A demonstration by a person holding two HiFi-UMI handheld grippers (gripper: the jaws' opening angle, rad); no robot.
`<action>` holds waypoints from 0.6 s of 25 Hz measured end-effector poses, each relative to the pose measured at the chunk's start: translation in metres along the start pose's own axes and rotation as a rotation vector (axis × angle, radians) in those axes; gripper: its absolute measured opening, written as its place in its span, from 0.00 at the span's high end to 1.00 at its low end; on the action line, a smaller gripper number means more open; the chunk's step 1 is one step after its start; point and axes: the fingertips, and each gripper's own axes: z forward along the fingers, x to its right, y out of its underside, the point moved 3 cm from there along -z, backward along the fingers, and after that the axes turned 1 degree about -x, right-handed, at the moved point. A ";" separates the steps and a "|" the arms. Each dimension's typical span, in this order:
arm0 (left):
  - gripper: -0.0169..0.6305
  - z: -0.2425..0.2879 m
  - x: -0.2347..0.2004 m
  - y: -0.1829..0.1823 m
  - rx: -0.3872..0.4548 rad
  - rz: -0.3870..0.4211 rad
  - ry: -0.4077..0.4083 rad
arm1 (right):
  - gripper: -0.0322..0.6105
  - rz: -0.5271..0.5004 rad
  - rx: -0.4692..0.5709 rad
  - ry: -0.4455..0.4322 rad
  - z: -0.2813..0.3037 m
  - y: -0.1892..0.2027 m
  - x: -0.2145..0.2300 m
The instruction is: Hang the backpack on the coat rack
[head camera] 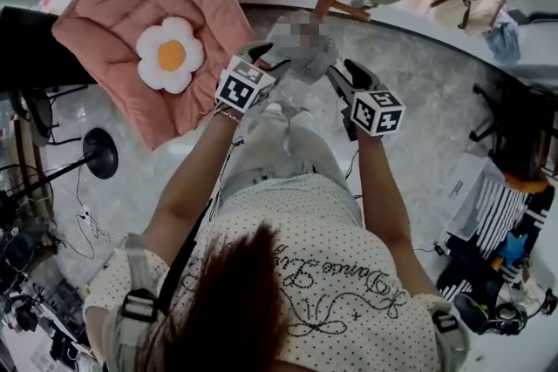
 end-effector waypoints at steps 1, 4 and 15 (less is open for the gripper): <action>0.63 -0.003 0.001 -0.005 0.017 0.005 -0.001 | 0.64 -0.012 0.022 0.006 -0.003 -0.006 -0.002; 0.71 -0.014 0.002 -0.020 0.074 0.006 -0.012 | 0.71 -0.060 0.080 0.029 -0.014 -0.024 -0.006; 0.96 -0.068 0.008 -0.092 0.362 0.094 -0.116 | 0.91 -0.231 0.321 0.072 -0.052 -0.101 -0.034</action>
